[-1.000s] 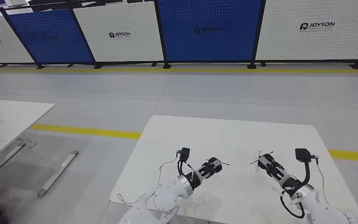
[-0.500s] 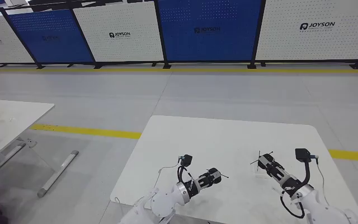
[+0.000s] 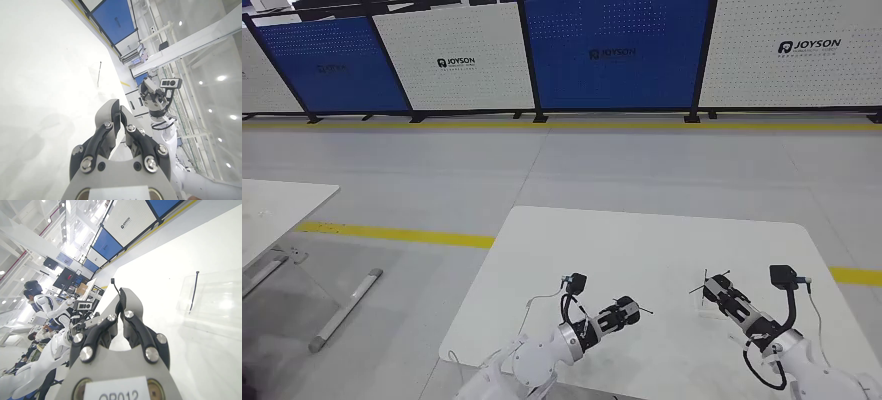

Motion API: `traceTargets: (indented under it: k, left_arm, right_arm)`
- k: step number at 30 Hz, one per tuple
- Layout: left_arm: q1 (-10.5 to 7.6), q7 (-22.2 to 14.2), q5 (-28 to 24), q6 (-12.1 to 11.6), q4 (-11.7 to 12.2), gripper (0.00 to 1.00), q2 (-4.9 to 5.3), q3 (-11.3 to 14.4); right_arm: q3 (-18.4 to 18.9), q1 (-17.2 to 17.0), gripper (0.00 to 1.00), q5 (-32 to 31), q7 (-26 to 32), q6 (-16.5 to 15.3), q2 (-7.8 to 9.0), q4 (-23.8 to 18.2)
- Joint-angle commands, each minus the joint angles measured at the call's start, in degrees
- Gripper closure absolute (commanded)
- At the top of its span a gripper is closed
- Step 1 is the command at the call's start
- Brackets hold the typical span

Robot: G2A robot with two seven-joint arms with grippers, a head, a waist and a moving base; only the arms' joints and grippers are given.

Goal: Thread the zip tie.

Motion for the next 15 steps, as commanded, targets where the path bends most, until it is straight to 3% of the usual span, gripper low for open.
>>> traceTargets:
  k: [1, 4, 15]
  left_arm:
    - [-0.54, -0.5, 2.0, -1.0, -0.4, 1.00, 0.04, 0.5]
    - [-1.17, -0.3, 6.9, -2.0, -0.3, 1.00, 0.12, 1.5]
    - [-1.29, -0.1, 7.1, -1.8, -0.2, 1.00, 0.07, 1.8]
  right_arm:
    - [0.0, 0.0, 1.00, 0.0, 0.0, 0.0, 0.00, 0.0]
    - [0.0, 0.0, 1.00, 0.0, 0.0, 0.0, 0.00, 0.0]
    - [0.0, 0.0, 1.00, 0.0, 0.0, 0.0, 0.00, 0.0]
